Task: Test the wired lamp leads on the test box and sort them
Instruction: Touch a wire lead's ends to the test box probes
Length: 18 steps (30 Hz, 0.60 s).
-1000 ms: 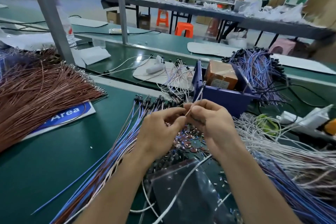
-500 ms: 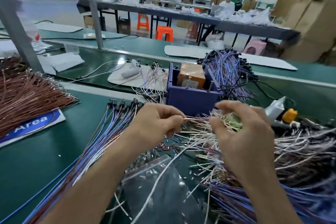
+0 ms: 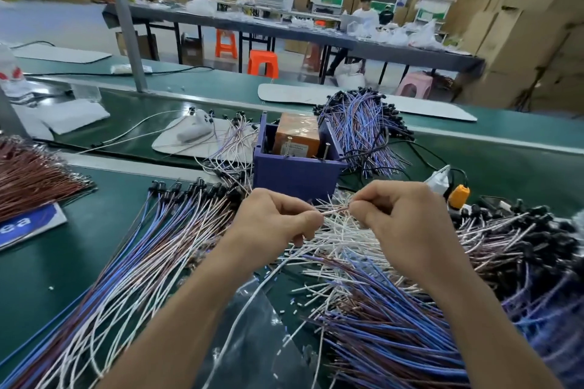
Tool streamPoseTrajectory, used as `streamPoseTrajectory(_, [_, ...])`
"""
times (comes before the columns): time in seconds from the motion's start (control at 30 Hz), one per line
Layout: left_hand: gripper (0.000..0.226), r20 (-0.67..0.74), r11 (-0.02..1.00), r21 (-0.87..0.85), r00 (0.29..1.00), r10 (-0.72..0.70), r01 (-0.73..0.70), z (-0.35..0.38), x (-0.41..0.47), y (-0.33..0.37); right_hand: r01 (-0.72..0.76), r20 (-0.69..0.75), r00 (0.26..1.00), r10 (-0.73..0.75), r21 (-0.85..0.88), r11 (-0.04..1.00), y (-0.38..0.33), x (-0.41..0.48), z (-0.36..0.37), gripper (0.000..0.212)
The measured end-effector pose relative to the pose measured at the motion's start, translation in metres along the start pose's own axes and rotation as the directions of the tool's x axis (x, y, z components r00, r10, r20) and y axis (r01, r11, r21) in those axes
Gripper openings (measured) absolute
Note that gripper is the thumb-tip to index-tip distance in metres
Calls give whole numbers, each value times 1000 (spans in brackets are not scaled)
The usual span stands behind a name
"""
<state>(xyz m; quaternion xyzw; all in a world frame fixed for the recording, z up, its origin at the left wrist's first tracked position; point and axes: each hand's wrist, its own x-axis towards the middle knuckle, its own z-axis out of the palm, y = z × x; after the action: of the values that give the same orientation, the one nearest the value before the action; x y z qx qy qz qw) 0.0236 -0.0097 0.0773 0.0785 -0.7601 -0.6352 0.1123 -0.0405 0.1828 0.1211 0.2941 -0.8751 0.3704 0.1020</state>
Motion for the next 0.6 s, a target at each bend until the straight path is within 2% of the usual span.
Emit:
streamPoseTrajectory(0.1, [14, -4, 996, -44, 997, -81, 81, -1, 2, -8, -75, -123, 988, 88, 111, 991, 10, 11, -13, 20])
streamPoseTrajectory(0.17, [12, 16, 994, -2, 994, -113, 113, 1, 2, -17, -110, -179, 974, 136, 148, 983, 14, 20, -19, 20])
streamPoseTrajectory(0.23, [11, 12, 989, 31, 989, -144, 144, 1, 0, -25, -152, -240, 956, 170, 89, 984, 21, 26, -22, 17])
streamPoseTrajectory(0.4, [18, -106, 980, -55, 975, -194, 189, -31, -1, -43, -239, -369, 916, 159, -183, 954, 43, 33, -46, 24])
streamPoseTrajectory(0.6, [21, -179, 978, -94, 963, -203, 188, -32, 5, -57, -239, -340, 926, 164, -193, 952, 57, 35, -50, 24])
